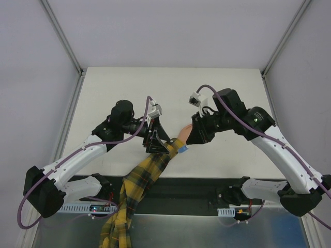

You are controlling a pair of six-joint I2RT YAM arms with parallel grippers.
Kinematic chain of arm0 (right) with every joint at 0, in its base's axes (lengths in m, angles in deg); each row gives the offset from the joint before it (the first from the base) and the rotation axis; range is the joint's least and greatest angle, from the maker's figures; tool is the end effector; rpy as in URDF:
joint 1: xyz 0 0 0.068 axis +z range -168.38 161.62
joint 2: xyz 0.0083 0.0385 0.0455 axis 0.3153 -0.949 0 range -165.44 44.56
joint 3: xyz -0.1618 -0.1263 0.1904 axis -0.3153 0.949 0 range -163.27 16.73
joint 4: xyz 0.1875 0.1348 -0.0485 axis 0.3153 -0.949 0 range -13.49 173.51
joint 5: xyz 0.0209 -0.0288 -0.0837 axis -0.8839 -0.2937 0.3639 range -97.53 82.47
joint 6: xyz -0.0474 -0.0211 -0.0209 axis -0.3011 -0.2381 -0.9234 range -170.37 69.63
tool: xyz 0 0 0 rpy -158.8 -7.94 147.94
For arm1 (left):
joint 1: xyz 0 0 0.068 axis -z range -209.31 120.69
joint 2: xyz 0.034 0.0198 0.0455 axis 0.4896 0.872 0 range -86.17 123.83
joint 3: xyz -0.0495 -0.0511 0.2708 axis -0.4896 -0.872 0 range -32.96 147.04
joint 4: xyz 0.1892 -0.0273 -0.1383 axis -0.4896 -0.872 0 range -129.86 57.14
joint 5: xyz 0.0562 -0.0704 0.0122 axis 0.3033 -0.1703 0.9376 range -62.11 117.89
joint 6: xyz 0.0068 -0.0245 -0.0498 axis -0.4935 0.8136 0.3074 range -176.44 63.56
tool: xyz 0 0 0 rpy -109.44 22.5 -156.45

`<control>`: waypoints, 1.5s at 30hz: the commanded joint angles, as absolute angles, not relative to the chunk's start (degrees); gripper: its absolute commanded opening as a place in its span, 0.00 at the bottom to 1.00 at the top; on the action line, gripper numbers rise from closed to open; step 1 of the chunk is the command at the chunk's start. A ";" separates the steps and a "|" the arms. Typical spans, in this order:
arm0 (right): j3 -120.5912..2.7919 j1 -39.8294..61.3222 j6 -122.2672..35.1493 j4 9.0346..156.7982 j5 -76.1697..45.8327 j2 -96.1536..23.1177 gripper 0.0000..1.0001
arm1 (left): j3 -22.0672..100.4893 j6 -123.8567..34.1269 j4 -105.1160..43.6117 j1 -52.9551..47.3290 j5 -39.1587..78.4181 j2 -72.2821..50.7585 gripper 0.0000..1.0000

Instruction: Paint the nails

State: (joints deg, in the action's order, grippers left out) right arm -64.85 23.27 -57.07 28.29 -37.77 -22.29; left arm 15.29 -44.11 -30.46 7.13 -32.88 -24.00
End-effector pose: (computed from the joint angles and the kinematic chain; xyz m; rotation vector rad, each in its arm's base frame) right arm 0.1292 0.1409 0.4066 -1.2088 1.9900 0.9154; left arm 0.1489 -0.1517 0.3409 1.1803 1.5303 -1.5186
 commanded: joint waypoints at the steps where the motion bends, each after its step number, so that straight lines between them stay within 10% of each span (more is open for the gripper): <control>1: -69.83 25.03 -53.63 30.16 -40.49 -25.13 0.01 | 14.85 -42.21 -21.61 8.74 -39.69 -23.41 0.79; 13: -73.44 27.50 -48.44 33.06 -39.78 -30.41 0.01 | 13.80 -40.89 -19.06 10.50 -39.96 -22.71 0.81; 22: -75.02 28.73 -47.03 34.64 -39.08 -32.60 0.01 | 13.80 -40.10 -18.18 10.85 -39.70 -22.36 0.62; 33: -75.29 28.99 -46.86 35.35 -38.29 -32.78 0.01 | 14.94 -43.17 -22.57 10.85 -37.24 -23.59 0.31; 37: -75.20 29.08 -45.98 35.26 -35.24 -32.52 0.02 | 15.21 -44.84 -25.03 10.85 -33.73 -24.64 0.00; 40: -73.53 29.08 -42.12 36.13 -27.69 -30.77 0.42 | 14.85 -45.90 -26.08 10.85 -29.43 -26.22 0.00; 45: -61.87 30.31 -29.84 48.51 -19.41 -23.91 0.67 | 13.80 -46.34 -26.88 10.85 -20.82 -29.30 0.00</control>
